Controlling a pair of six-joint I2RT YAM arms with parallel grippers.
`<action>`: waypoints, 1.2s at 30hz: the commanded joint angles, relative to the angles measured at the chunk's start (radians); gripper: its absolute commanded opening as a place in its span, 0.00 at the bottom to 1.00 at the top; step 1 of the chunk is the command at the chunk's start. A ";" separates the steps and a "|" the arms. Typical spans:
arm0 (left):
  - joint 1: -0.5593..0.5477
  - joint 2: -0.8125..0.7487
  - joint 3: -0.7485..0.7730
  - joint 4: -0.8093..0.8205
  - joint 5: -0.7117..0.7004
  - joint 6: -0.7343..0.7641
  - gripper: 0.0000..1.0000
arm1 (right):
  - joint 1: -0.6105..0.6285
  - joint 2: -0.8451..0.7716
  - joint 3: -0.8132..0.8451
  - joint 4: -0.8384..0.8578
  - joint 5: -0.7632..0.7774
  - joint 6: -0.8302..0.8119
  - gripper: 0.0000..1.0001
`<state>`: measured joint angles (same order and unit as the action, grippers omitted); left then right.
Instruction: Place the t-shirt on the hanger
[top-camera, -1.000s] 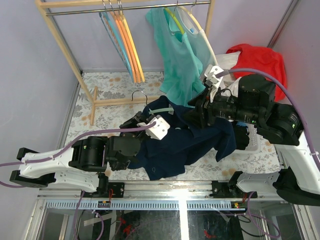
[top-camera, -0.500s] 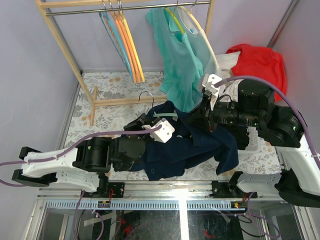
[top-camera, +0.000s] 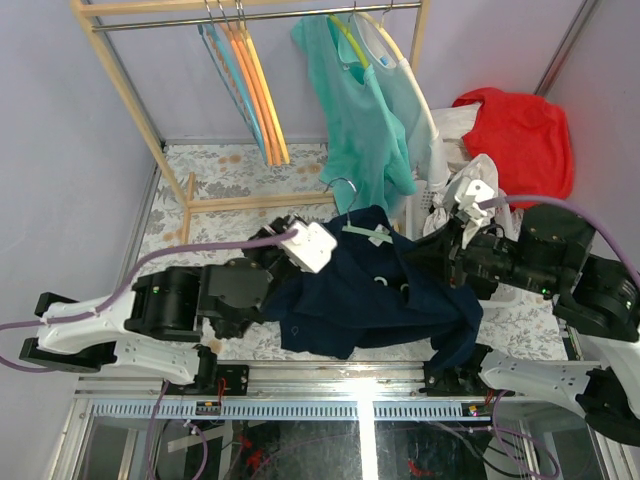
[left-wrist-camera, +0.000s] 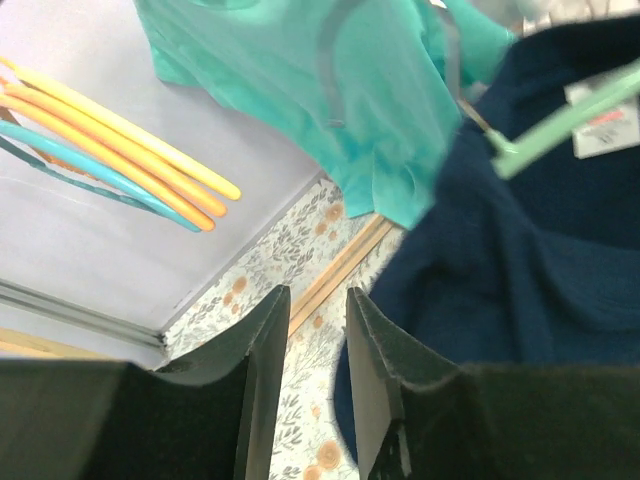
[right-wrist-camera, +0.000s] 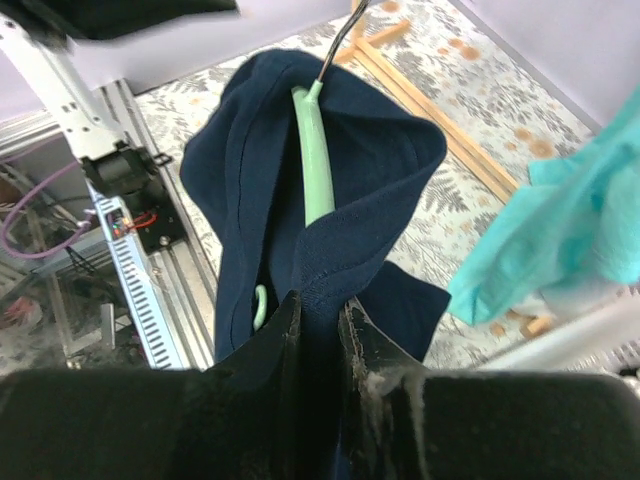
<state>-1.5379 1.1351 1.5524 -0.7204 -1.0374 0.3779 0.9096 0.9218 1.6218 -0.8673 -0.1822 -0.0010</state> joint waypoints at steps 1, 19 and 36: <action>-0.008 -0.023 0.085 -0.028 -0.014 -0.068 0.30 | 0.000 -0.047 -0.021 0.016 0.135 0.034 0.00; -0.009 -0.160 -0.103 -0.162 0.195 -0.458 0.41 | 0.000 -0.263 0.021 0.100 0.324 0.072 0.00; 0.160 -0.174 -0.360 0.082 0.396 -0.457 0.65 | 0.001 -0.269 0.078 0.104 0.232 0.100 0.00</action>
<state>-1.4666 0.9207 1.2152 -0.7250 -0.7128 -0.0704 0.9096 0.6495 1.6543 -0.9077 0.0742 0.0761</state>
